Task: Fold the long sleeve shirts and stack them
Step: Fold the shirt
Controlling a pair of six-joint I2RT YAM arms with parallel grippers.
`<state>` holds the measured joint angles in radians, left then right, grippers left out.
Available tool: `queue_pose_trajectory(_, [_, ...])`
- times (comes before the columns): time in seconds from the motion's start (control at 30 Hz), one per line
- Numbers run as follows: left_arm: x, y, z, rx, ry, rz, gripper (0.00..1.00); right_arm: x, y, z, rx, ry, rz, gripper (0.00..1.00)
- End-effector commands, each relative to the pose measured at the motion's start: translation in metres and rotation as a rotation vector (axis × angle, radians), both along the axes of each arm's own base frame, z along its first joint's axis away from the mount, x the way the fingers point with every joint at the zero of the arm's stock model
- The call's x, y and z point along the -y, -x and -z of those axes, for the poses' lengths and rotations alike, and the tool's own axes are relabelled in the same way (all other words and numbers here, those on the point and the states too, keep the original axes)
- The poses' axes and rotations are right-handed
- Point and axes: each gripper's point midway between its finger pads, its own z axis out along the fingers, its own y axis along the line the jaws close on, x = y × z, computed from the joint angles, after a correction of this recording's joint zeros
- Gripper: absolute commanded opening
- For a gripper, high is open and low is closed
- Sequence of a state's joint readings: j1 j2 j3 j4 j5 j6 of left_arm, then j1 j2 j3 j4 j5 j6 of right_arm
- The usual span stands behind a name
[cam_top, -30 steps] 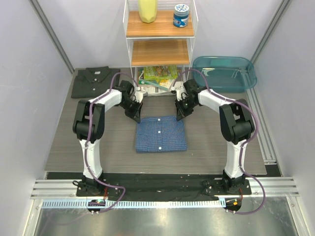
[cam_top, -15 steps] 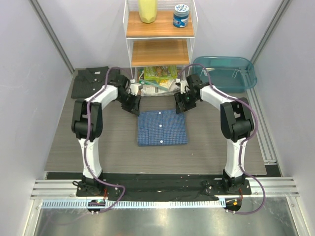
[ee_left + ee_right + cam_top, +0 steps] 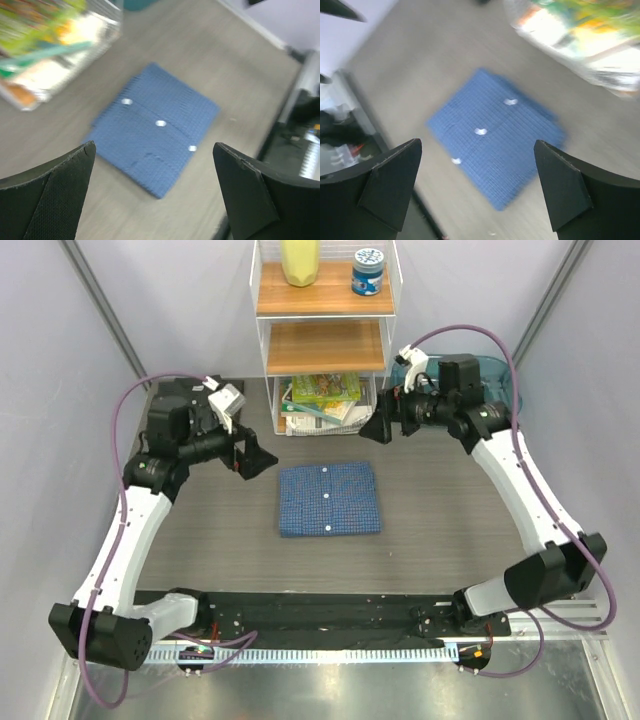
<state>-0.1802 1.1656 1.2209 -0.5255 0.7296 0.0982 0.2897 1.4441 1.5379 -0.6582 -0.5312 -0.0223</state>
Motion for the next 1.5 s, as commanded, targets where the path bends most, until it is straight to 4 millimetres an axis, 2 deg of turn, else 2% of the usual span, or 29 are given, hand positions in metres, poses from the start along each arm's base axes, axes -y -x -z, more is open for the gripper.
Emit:
queue_pose_trajectory(0.0, [0.053, 0.037, 0.047, -0.336, 0.183, 0.125, 1.00, -0.056, 0.063, 0.049, -0.415, -0.338, -0.246, 1.00])
queue_pose_trajectory(0.07, [0.069, 0.059, 0.052, -0.411, 0.254, 0.143, 1.00, -0.063, 0.077, 0.058, -0.455, -0.401, -0.225, 1.00])
queue_pose_trajectory(0.1, [0.080, 0.079, 0.076, -0.562, 0.296, 0.101, 1.00, -0.064, 0.090, 0.081, -0.539, -0.409, -0.205, 1.00])
queue_pose_trajectory(0.17, [0.094, 0.085, 0.077, -0.538, 0.365, 0.107, 1.00, -0.072, 0.094, 0.091, -0.630, -0.485, -0.179, 1.00])
queue_pose_trajectory(0.2, [0.104, 0.102, 0.097, -0.602, 0.359, 0.120, 1.00, -0.070, 0.104, 0.112, -0.700, -0.504, -0.146, 1.00])
queue_pose_trajectory(0.23, [0.110, 0.101, 0.099, -0.632, 0.392, 0.091, 1.00, -0.075, 0.104, 0.108, -0.667, -0.543, -0.166, 1.00])
queue_pose_trajectory(0.27, [0.115, 0.104, 0.105, -0.672, 0.404, 0.090, 1.00, -0.082, 0.115, 0.111, -0.729, -0.562, -0.162, 1.00])
queue_pose_trajectory(0.3, [0.121, 0.110, 0.122, -0.735, 0.393, 0.087, 1.00, -0.082, 0.124, 0.127, -0.768, -0.557, -0.135, 1.00])
queue_pose_trajectory(0.33, [0.124, 0.109, 0.128, -0.789, 0.411, 0.059, 1.00, -0.085, 0.125, 0.124, -0.737, -0.576, -0.142, 1.00])
queue_pose_trajectory(0.37, [0.128, 0.105, 0.124, -0.764, 0.437, 0.070, 1.00, -0.089, 0.130, 0.127, -0.749, -0.580, -0.141, 0.99])
queue_pose_trajectory(0.43, [0.131, 0.099, 0.130, -0.780, 0.439, 0.050, 1.00, -0.095, 0.130, 0.131, -0.785, -0.603, -0.122, 1.00])
queue_pose_trajectory(0.5, [0.135, 0.094, 0.125, -0.770, 0.457, 0.064, 1.00, -0.103, 0.125, 0.134, -0.803, -0.604, -0.126, 1.00])
queue_pose_trajectory(0.57, [0.139, 0.087, 0.135, -0.780, 0.446, 0.056, 1.00, -0.108, 0.120, 0.136, -0.796, -0.597, -0.133, 1.00])
queue_pose_trajectory(0.6, [0.139, 0.084, 0.137, -0.775, 0.443, 0.057, 1.00, -0.111, 0.116, 0.144, -0.803, -0.582, -0.132, 1.00])
queue_pose_trajectory(0.67, [0.139, 0.083, 0.158, -0.807, 0.403, 0.063, 1.00, -0.112, 0.116, 0.158, -0.832, -0.566, -0.139, 1.00])
queue_pose_trajectory(0.7, [0.136, 0.084, 0.168, -0.829, 0.391, 0.065, 1.00, -0.110, 0.118, 0.175, -0.879, -0.548, -0.123, 1.00])
queue_pose_trajectory(0.73, [0.135, 0.084, 0.179, -0.857, 0.374, 0.062, 1.00, -0.109, 0.121, 0.183, -0.894, -0.544, -0.122, 1.00])
queue_pose_trajectory(0.87, [0.105, 0.074, 0.247, -1.030, 0.348, -0.090, 1.00, -0.090, 0.125, 0.230, -0.950, -0.492, -0.047, 1.00])
queue_pose_trajectory(0.93, [0.094, 0.070, 0.261, -1.042, 0.348, -0.124, 1.00, -0.078, 0.124, 0.253, -0.996, -0.458, -0.001, 1.00])
queue_pose_trajectory(1.03, [0.084, 0.076, 0.279, -1.114, 0.317, -0.151, 1.00, -0.064, 0.126, 0.273, -1.051, -0.439, 0.046, 1.00])
queue_pose_trajectory(1.13, [0.078, 0.088, 0.269, -1.138, 0.338, -0.100, 1.00, -0.055, 0.138, 0.276, -1.074, -0.393, 0.018, 1.00])
queue_pose_trajectory(1.17, [0.076, 0.094, 0.261, -1.139, 0.345, -0.068, 1.00, -0.055, 0.137, 0.261, -1.000, -0.391, -0.044, 1.00])
queue_pose_trajectory(1.2, [0.077, 0.095, 0.235, -1.072, 0.369, -0.007, 1.00, -0.052, 0.149, 0.253, -1.034, -0.370, -0.067, 1.00])
queue_pose_trajectory(1.23, [0.078, 0.100, 0.217, -1.042, 0.385, 0.053, 1.00, -0.052, 0.149, 0.239, -1.007, -0.378, -0.098, 1.00])
queue_pose_trajectory(1.27, [0.078, 0.099, 0.200, -1.000, 0.389, 0.068, 1.00, -0.056, 0.142, 0.206, -0.904, -0.408, -0.150, 1.00])
queue_pose_trajectory(1.3, [0.078, 0.096, 0.174, -0.905, 0.403, 0.093, 1.00, -0.057, 0.140, 0.191, -0.874, -0.417, -0.166, 1.00])
queue_pose_trajectory(1.37, [0.082, 0.083, 0.144, -0.807, 0.420, 0.118, 1.00, -0.063, 0.122, 0.152, -0.744, -0.445, -0.196, 1.00])
queue_pose_trajectory(1.43, [0.086, 0.069, 0.140, -0.791, 0.415, 0.094, 1.00, -0.068, 0.106, 0.142, -0.703, -0.451, -0.190, 1.00])
queue_pose_trajectory(1.47, [0.090, 0.054, 0.130, -0.740, 0.421, 0.100, 1.00, -0.072, 0.094, 0.146, -0.708, -0.453, -0.184, 1.00])
